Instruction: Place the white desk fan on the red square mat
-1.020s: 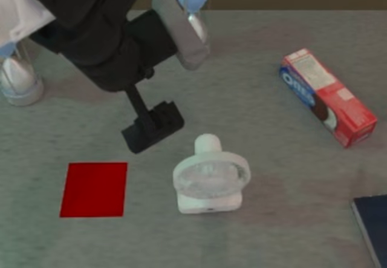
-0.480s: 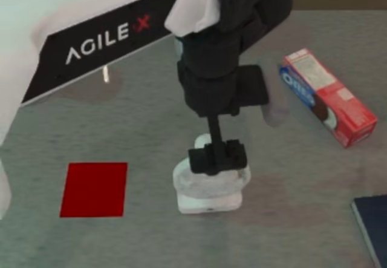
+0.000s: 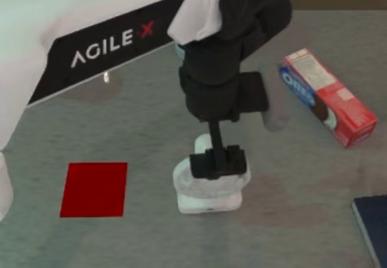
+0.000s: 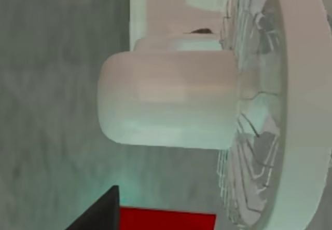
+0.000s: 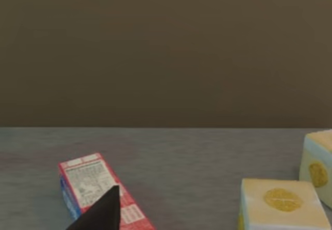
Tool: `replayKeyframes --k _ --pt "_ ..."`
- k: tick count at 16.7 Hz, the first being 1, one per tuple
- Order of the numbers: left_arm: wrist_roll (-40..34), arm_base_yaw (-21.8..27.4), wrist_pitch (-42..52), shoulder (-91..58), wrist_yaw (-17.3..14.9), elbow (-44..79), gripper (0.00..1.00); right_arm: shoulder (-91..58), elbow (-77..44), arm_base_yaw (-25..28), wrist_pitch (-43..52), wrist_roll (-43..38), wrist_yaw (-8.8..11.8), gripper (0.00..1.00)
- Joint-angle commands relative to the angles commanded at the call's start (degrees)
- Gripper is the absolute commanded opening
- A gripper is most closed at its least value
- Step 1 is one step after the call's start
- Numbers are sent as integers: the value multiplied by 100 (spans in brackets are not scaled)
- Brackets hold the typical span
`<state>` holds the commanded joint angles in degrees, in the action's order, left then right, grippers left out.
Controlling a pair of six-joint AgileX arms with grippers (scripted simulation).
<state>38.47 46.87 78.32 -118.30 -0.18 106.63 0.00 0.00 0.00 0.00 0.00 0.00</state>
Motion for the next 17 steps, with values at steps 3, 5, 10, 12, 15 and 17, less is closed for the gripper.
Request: replayKeyframes --k 3,5,10,12,15,17 --pt "-2 -1 -568 -14 0 -545 100 0 0 0 0 0 0 100" --pt "-1 0 -830 -27 0 -803 100 0 0 0 0 0 0 100" --pt "0 2 -872 -33 0 -845 92 0 0 0 0 0 0 100" --pt "0 2 -872 -33 0 -845 77 0 0 0 0 0 0 100" --pt "0 2 -872 -33 0 -845 55 0 0 0 0 0 0 100" --pt "0 2 -872 -33 0 -845 40 0 0 0 0 0 0 100"
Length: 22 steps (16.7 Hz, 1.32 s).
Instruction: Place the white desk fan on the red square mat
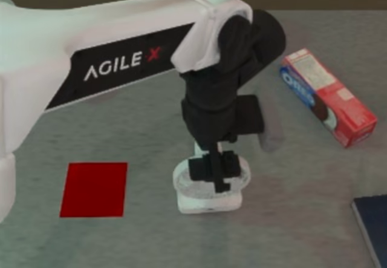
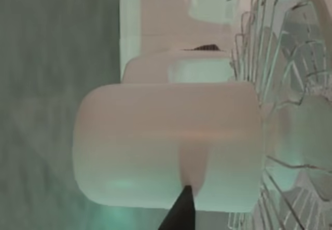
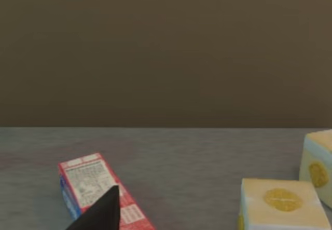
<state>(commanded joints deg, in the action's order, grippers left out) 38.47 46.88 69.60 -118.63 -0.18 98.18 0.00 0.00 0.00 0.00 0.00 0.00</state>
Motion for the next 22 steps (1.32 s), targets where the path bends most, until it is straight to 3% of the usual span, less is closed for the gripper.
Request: replayKeyframes --k 5,6,15,22 --pt "0 0 0 0 0 0 2 0 0 0 0 0 0 100" --pt "0 0 0 0 0 0 0 0 0 0 0 0 0 100" --pt "-7 -2 25 53 -16 15 0 0 0 0 0 0 0 100" --pt "-16 -98 1080 58 -16 1056 0 0 0 0 0 0 0 100"
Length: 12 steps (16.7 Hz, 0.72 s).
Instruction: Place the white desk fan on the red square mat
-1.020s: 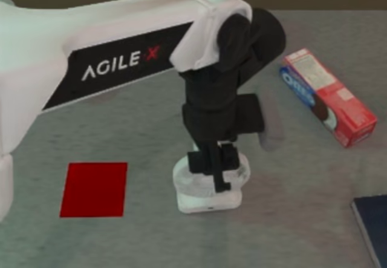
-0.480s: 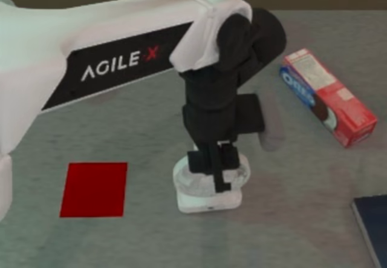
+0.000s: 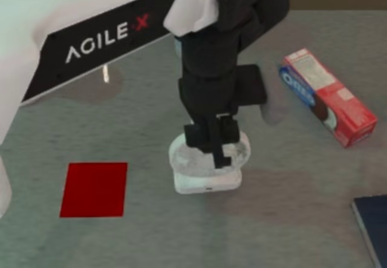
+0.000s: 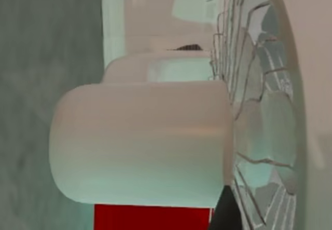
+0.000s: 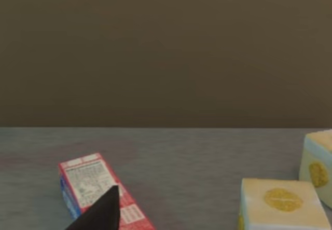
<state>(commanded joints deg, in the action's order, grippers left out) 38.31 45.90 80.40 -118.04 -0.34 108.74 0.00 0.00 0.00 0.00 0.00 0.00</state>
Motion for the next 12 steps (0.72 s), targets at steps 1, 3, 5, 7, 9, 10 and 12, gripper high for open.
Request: replayKeyframes --k 1,3,5,7,9,10,12 --pt "-3 -8 49 9 0 49 0 0 0 0 0 0 0 100" --pt "-3 -9 52 10 0 52 0 0 0 0 0 0 0 100" --pt "19 11 35 10 2 27 0 0 0 0 0 0 0 100" --pt "216 -151 35 144 2 -133 0 0 0 0 0 0 0 100" --pt "607 -474 26 418 1 -440 0 0 0 0 0 0 0 100" --pt "849 -680 16 597 0 -637 0 0 0 0 0 0 0 100" --pt "1399 -1143 -8 996 1 -1081 0 0 0 0 0 0 0 100"
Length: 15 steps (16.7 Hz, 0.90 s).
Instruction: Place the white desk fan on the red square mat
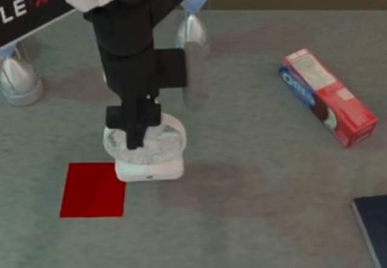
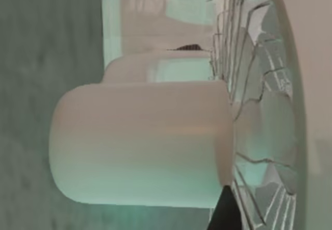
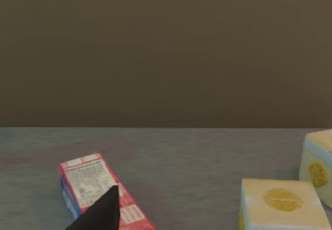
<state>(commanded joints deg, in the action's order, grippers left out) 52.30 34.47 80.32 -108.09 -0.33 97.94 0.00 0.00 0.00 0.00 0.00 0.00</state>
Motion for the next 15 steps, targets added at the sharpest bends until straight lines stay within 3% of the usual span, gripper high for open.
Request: replayKeyframes --k 7,15 --pt "1673 -1413 -90 1244 -2 -1373 0 0 0 0 0 0 0 100" --pt "1740 -1474 -326 1273 -2 -1634 0 0 0 0 0 0 0 100"
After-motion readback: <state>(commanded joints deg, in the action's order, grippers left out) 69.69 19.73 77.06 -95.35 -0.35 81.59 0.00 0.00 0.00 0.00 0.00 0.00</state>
